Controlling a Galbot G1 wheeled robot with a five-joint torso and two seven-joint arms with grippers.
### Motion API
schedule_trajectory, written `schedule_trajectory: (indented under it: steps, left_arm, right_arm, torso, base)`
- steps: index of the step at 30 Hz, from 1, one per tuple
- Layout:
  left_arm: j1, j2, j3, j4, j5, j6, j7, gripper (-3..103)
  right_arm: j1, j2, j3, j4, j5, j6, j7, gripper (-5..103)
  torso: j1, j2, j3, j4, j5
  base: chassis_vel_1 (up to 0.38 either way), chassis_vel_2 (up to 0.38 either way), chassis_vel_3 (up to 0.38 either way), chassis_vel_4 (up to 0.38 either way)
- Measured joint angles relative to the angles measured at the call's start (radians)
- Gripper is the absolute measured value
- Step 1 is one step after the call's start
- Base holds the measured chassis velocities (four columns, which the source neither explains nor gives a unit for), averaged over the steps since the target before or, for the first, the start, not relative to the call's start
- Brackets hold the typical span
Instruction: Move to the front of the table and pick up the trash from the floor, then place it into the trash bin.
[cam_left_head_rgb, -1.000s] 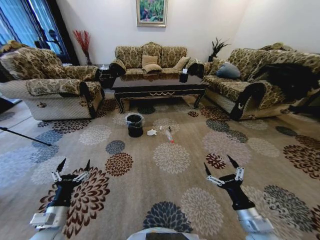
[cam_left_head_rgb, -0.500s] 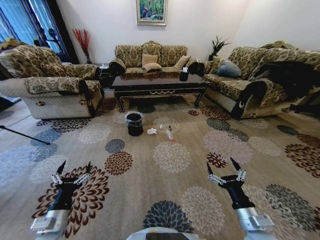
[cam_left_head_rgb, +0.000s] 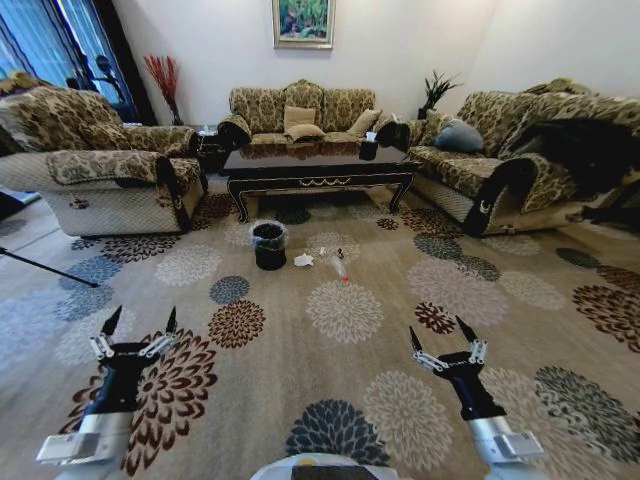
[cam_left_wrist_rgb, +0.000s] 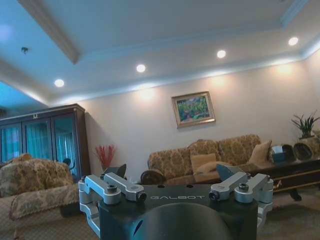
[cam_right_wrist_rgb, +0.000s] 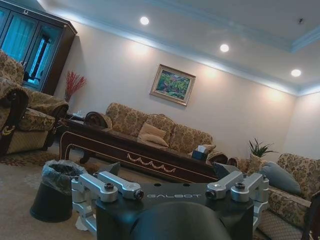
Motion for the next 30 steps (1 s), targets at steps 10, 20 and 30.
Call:
schedule_trajectory:
  steps: [10,20,30]
  left_arm:
    - [-0.027,0.011,0.012,0.044,0.017,0.01,0.001,100]
    - [-0.021,-0.004,0.072,0.114,0.071,-0.017,0.002,100]
    - [-0.012,0.009,0.057,-0.059,-0.009,0.044,-0.001,100]
  right_arm:
    - [0.026,0.001,-0.017,-0.027,0.007,0.003,0.0,100]
    - [0.053,-0.001,-0.014,-0.059,0.024,0.022,0.004,100]
    - [0.055,0.011,-0.023,-0.093,-0.011,0.05,-0.012,100]
  torso:
    - [-0.012,-0.038,-0.026,0.0,0.0001]
    - [-0.024,-0.077,-0.053,0.0001,0.0]
    - [-0.034,-0.116,-0.082,0.0,0.0002]
  base:
    - [0.0,0.0,0.0,0.0]
    - [0.0,0.0,0.0,0.0]
    - [0.0,0.0,0.0,0.0]
